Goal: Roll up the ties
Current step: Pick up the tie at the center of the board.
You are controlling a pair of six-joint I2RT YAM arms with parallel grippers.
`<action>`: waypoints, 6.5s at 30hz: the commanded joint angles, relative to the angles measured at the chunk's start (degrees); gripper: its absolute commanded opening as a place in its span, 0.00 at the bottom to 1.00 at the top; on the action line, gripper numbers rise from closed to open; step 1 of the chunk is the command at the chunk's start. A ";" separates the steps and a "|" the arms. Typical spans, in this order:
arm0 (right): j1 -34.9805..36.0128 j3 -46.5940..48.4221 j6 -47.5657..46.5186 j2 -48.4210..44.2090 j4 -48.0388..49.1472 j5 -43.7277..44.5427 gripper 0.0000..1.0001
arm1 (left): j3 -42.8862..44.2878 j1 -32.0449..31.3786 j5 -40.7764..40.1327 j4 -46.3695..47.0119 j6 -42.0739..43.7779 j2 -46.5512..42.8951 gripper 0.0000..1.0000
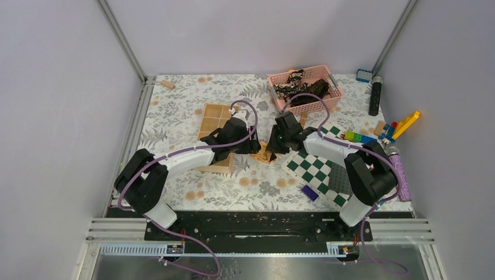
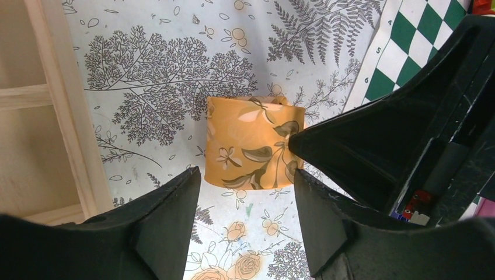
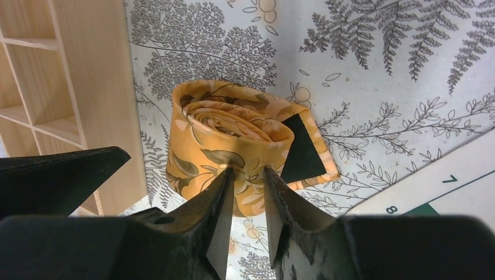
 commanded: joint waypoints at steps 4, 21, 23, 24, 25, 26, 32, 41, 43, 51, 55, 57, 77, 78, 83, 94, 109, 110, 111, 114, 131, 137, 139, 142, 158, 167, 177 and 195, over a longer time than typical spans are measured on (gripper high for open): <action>-0.36 -1.93 1.54 0.69 0.57 0.37 0.28 | -0.68 0.43 1.71 5.78 -0.36 1.32 0.67; -0.68 -3.13 2.08 0.52 -0.12 1.24 0.25 | -2.42 1.31 9.85 11.12 -0.53 7.44 0.74; -0.66 -3.25 2.11 0.40 -0.13 1.16 0.25 | -2.87 1.71 10.50 11.81 -0.60 7.82 0.74; -0.63 -3.36 2.08 0.26 -0.15 1.16 0.25 | -3.09 2.00 11.20 12.43 -0.68 8.03 0.74; -0.62 -3.42 2.03 0.26 -0.18 1.12 0.25 | -3.41 2.31 11.83 13.27 -0.82 8.25 0.74; -0.69 -3.46 1.95 0.18 -0.19 0.97 0.25 | -3.70 2.55 12.47 14.02 -0.94 8.39 0.74; -0.69 -3.65 1.30 0.38 0.12 0.04 0.25 | -5.80 3.99 16.63 19.34 -1.63 8.46 0.75; -0.66 -3.65 0.89 0.09 0.64 -0.41 0.25 | -6.92 4.45 20.68 24.13 -2.47 7.97 0.79; -0.67 -3.64 0.72 0.07 0.61 -0.42 0.25 | -6.79 4.60 20.63 24.17 -2.47 8.25 0.80; -0.64 -3.38 0.62 0.00 0.54 -0.41 0.25 | -4.89 4.97 21.01 23.84 -1.63 10.19 0.82; -0.64 -3.31 0.60 0.08 0.58 -0.50 0.25 | -4.22 5.28 21.53 23.84 -1.28 11.37 0.81; -0.62 -3.29 0.61 0.06 0.66 -0.57 0.25 | -4.04 5.37 21.72 24.20 -1.31 11.82 0.81; -0.64 -2.87 0.18 -1.26 0.46 -0.49 0.25 | -5.59 5.54 22.85 26.57 -0.94 11.19 0.54; -0.62 -2.81 -0.02 -1.93 0.31 -0.58 0.25 | -5.54 5.49 22.71 26.45 -0.91 10.81 0.54; -0.79 -2.16 -1.64 -7.54 -1.57 -0.64 0.29 | -5.61 5.54 21.14 25.34 -0.54 8.60 0.53; -2.02 -3.93 -4.12 -17.96 -5.37 3.41 0.33 | -5.86 5.55 20.62 25.30 -0.75 7.21 0.53; -2.38 -3.90 2.59 -4.38 3.18 -6.01 0.30 | -9.96 5.46 12.52 26.08 -6.35 8.86 0.56; -2.40 -4.09 3.23 -3.71 4.05 -6.65 0.30 | -10.12 5.44 12.20 26.04 -6.53 8.86 0.57; -2.39 -4.19 3.94 -2.95 4.78 -6.99 0.30 | -10.24 5.40 11.93 26.12 -6.70 8.82 0.58; -2.38 -4.23 5.54 -0.71 6.55 -8.75 0.30 | -10.36 5.40 11.42 26.13 -7.11 8.80 0.63; -2.32 -4.75 8.27 4.30 10.52 -10.46 0.29 | -9.38 5.48 10.12 24.75 -6.61 7.78 0.83; -2.38 -4.68 8.18 4.03 10.46 -10.12 0.29 | -8.87 6.47 9.67 23.66 -5.43 7.63 0.86; -2.35 -4.61 8.12 3.92 10.39 -10.18 0.29 | -8.79 6.89 10.00 23.58 -4.88 7.64 0.87; -2.41 -4.37 8.01 4.01 10.29 -10.17 0.29 | -8.26 7.59 11.25 23.70 -3.98 8.06 0.87; -2.40 -4.25 7.39 3.45 9.59 -9.67 0.29 | -7.15 8.54 21.01 27.60 -0.66 12.11 0.83; -2.36 -4.17 7.15 3.24 9.42 -9.56 0.29 | -8.08 8.54 23.01 29.31 -0.62 13.10 0.65; -2.40 -4.08 5.96 1.18 8.49 -8.87 0.31 | -8.69 8.47 22.92 30.27 -1.44 12.80 0.47; -3.13 -2.45 -2.09 -21.19 -6.77 1.41 0.59 | -1.19 11.89 18.15 12.73 6.41 -0.78 0.46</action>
